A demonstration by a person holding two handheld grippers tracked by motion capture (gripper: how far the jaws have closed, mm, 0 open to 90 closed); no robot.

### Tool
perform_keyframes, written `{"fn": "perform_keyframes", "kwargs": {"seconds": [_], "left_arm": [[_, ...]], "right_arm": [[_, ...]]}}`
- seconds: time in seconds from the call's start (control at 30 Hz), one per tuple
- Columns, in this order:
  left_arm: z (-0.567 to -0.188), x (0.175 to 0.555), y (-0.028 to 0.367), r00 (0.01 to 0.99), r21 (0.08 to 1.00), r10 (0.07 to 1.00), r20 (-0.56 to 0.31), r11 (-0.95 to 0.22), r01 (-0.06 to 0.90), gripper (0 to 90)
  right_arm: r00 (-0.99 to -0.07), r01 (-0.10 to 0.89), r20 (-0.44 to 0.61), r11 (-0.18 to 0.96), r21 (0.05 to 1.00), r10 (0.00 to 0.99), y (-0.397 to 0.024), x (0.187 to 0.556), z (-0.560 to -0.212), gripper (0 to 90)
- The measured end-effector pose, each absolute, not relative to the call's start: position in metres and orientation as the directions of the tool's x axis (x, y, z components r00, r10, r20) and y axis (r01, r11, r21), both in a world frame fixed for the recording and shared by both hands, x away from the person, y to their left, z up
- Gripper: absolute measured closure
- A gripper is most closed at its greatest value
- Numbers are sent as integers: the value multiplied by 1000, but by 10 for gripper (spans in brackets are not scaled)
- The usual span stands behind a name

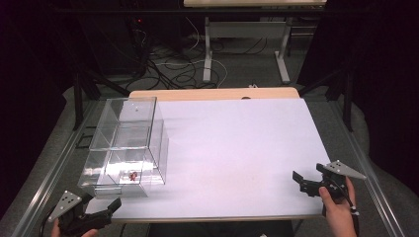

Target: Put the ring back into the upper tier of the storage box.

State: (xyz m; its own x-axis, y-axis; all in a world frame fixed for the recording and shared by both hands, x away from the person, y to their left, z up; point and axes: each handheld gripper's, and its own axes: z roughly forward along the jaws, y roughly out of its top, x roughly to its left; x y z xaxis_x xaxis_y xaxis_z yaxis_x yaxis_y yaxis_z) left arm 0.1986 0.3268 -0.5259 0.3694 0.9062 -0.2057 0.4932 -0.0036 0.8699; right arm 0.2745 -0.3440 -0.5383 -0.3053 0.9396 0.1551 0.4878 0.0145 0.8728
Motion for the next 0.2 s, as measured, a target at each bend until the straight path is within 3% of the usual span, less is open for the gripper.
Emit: {"fn": "perform_keyframes", "kwargs": {"seconds": [0.2], "left_arm": [[-526,200,326,368,870,907,-207,-2,494,14]], "right_arm": [[-293,495,168,-1,869,941,-345,276,-540,2]]}}
